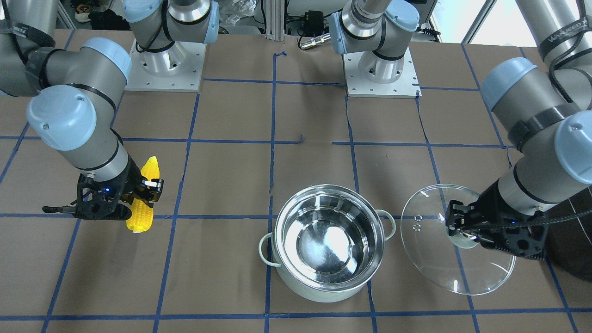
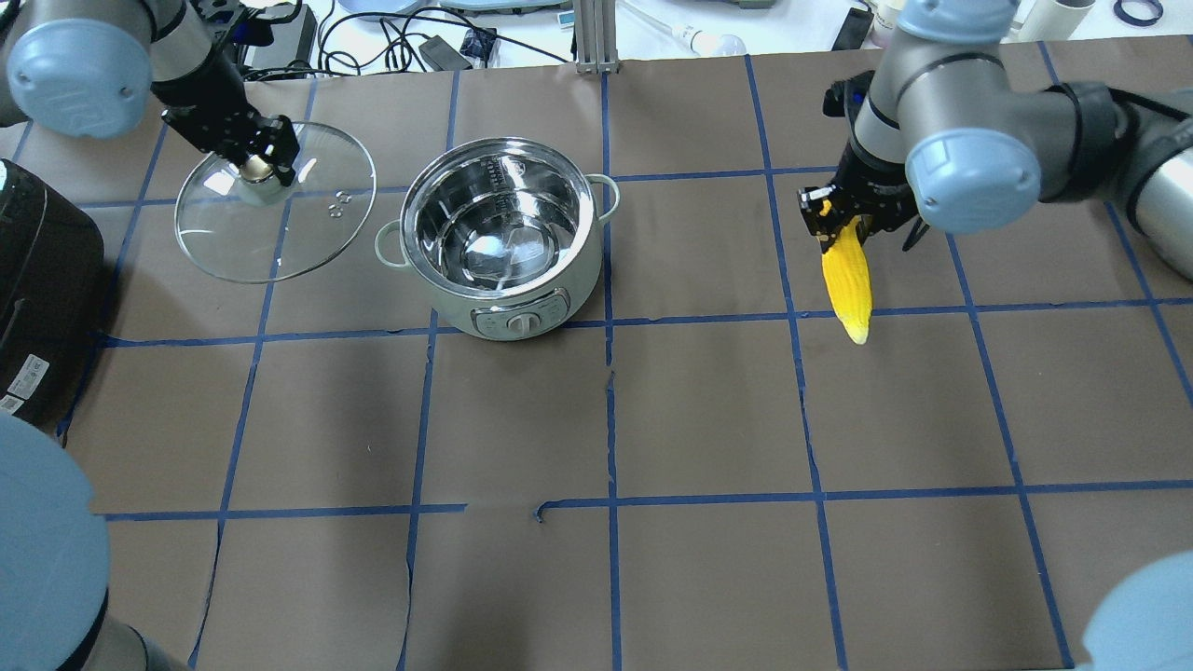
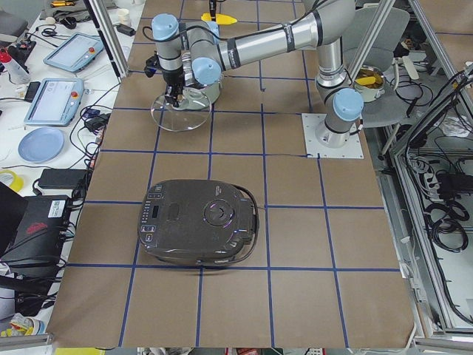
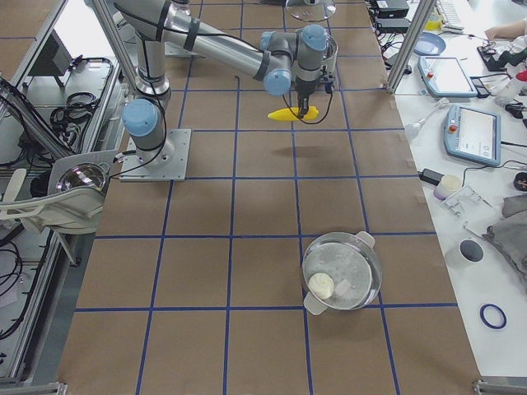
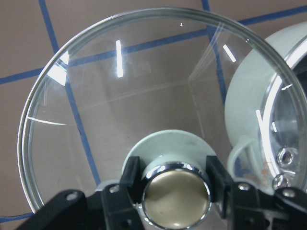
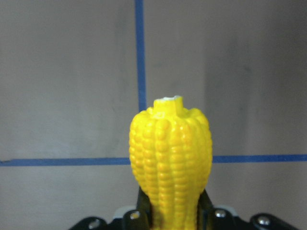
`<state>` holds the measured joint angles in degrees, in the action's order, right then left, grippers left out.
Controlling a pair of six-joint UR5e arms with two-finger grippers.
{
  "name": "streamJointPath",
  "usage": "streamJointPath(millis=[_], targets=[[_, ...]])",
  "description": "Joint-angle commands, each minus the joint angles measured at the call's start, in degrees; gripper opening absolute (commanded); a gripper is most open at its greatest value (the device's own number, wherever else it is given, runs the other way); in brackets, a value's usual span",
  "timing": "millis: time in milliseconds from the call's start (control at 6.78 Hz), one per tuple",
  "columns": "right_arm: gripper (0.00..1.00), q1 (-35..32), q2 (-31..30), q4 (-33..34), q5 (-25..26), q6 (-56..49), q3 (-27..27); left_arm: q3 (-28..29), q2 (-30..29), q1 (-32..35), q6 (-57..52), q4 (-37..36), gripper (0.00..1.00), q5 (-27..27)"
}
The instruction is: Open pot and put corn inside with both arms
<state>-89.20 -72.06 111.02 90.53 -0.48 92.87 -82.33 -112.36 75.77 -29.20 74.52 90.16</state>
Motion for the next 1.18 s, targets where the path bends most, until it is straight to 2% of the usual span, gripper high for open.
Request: streamJointPath(millis=[0,148,295,443,738,885,1033], targets=[[0.17,-10.2,6.6,-9.5,-0.2,13.1,-19.1,-5.8,0.2,-3.0,-3.1,-2.5,0.00,0.1],[0.18,-16.6,10.8,-13.5,-1.4,19.0,-28.5,-12.2,0.2,-3.5,-4.0,-12.5,0.00,0.1],[0.18,-21.4,15.8,-14.3,-2.5,28.7,-35.8,-18.2,-0.7,-6.1,-6.2,-24.0,0.00,-0.3],[0.18,-25.8,21.1,-13.9,-1.5,31.3,-40.5,-20.5,-1.2,-7.2,-7.3,-27.3,0.00,-0.6],[0.18,-27.6,23.4,-13.4,-1.6,35.3,-42.1,-21.6,-1.8,-7.3,-7.4,-27.2,0.00,-0.7],[0.18,-27.9,24.4,-11.5,-1.7,36.7,-42.1,-21.8,-2.3,-7.3,-7.4,-27.3,0.35,-0.6],[0.18,-28.0,25.3,-11.3,-1.7,36.8,-41.7,-21.4,-2.8,-7.3,-7.5,-27.3,0.99,-0.6]])
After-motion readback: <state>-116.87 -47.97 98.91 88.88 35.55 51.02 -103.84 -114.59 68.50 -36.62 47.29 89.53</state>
